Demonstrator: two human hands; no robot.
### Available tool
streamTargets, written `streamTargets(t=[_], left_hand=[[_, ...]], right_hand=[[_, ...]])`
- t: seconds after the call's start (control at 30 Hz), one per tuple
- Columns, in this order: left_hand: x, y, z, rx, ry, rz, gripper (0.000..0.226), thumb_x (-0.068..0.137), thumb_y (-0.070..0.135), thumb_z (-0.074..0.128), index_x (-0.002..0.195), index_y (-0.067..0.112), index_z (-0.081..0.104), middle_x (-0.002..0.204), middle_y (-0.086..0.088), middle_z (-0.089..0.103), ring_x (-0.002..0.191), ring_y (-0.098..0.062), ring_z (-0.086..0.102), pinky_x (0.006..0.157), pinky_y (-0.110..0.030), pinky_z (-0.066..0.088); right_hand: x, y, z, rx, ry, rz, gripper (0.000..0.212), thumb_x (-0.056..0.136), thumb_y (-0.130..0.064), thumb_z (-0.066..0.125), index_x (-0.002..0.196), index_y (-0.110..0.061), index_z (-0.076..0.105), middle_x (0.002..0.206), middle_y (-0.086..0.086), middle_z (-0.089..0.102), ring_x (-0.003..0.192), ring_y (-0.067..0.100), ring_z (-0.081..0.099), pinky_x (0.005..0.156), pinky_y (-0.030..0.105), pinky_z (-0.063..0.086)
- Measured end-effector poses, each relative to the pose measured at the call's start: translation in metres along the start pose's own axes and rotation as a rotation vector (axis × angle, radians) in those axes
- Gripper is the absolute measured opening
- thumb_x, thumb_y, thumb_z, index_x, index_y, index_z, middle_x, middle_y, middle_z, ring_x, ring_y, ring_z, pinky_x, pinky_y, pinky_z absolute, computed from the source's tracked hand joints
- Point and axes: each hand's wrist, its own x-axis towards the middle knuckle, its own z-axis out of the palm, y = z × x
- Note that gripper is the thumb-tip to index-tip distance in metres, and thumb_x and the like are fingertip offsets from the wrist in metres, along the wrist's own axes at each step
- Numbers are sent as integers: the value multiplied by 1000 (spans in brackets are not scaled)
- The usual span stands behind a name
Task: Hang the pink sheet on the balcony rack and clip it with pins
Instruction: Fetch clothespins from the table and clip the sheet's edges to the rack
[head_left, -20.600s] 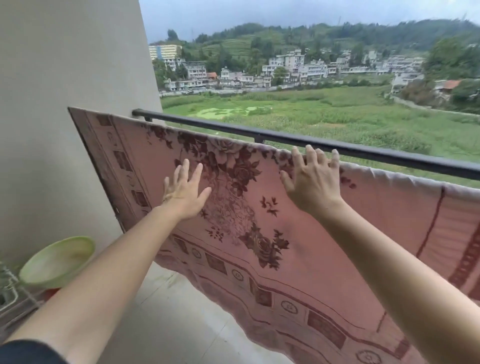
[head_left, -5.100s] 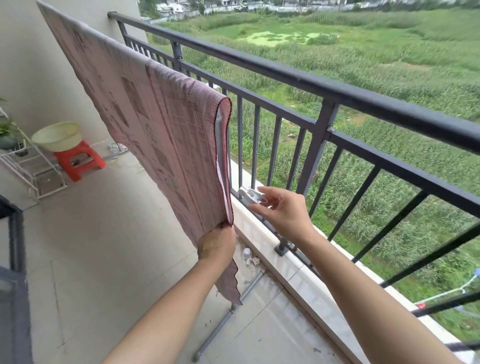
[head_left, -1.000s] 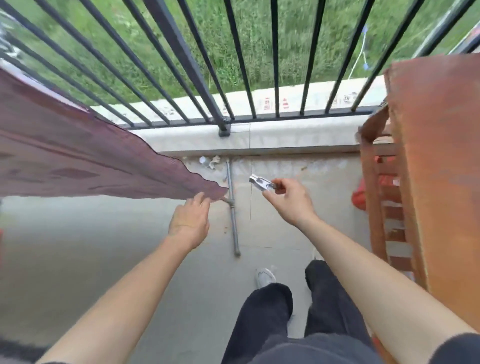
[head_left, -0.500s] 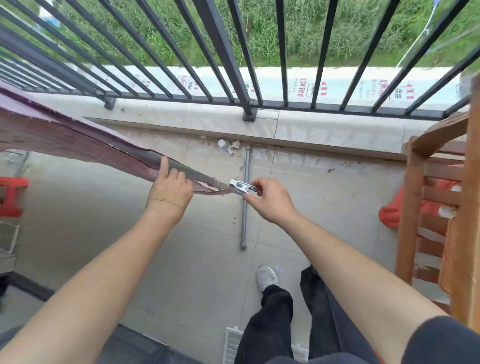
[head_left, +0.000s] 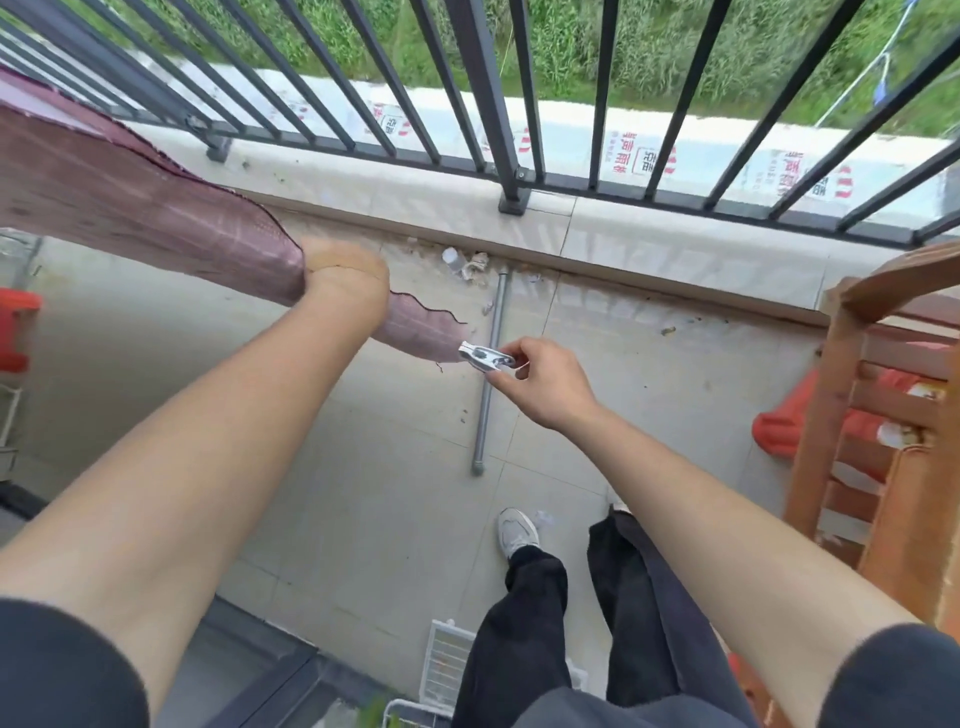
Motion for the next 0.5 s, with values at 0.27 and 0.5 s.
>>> streamTargets(t=[0.27,0.5], left_hand=[[-4,5,7,-151,226,26,34,89,6,48,121,10,60,124,-12,58,119,-31,48,96,-36,35],[-33,-10,22,-122,418,258,26,84,7,53,105,12,68,112,-9,56,111,-31,45,87,-37,32]], right_hand=[[-7,-1,4,48,25,36,27,82,-40,68,106,-28,69,101,-3,70,93,17,64,81,31,51],[-8,-6,-1,127,108,48,21,80,-39,68,100,-33,67,102,-4,66,92,13,63,86,30,50]])
